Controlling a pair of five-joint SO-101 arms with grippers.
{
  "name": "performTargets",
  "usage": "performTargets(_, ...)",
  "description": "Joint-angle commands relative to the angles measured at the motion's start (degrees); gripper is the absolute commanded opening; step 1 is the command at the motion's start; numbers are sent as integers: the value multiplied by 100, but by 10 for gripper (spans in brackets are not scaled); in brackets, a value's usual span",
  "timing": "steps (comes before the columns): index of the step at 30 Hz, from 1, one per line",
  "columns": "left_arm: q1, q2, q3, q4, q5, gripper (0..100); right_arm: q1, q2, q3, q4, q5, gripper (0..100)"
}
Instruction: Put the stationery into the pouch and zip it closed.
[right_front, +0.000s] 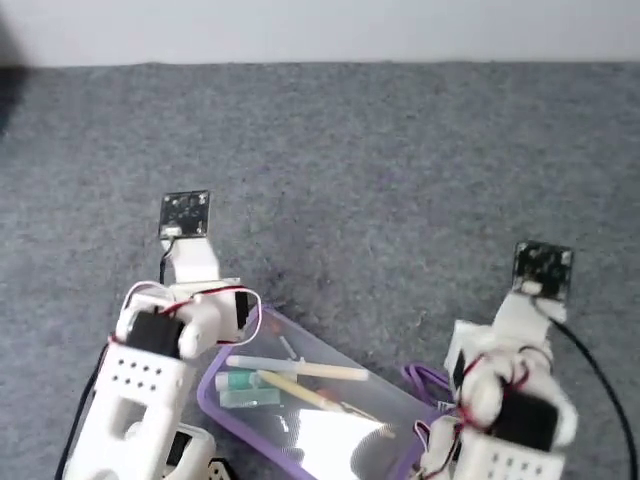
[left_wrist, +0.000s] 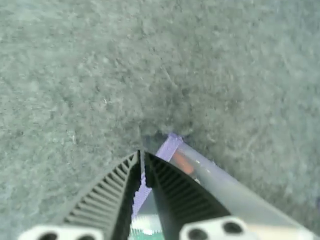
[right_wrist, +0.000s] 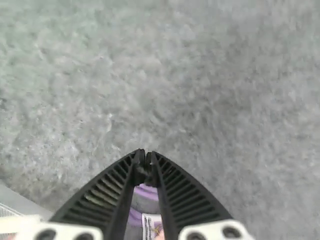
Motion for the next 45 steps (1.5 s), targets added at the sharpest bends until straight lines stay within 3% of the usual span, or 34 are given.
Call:
performTargets(1, -70, -782, 224, -273, 62, 14, -189, -1182, 387, -101, -18, 8)
performTargets(5, -290, -1697, 954, -818, 53, 14, -488, -2026, 668, -277, 229, 8)
performTargets(9, -554, -2655, 1824, -1301, -308, 15, -690, -1895, 844, -488, 352, 8)
performTargets(19, -1187, -5336, 3662, -1336, -563, 15, -699, -1930, 2286, -1253, 334, 9)
performTargets(27, -1301, -4993, 3653, -527, -580, 15, -699, -1965, 3393, -1279, 352, 9)
performTargets(34, -1336, -5002, 3644, 334, -563, 15, -699, -1965, 3420, -1024, 334, 9)
performTargets(45, -1327, -5002, 3644, 352, -545, 15, -725, -1965, 3420, -857, 343, 9)
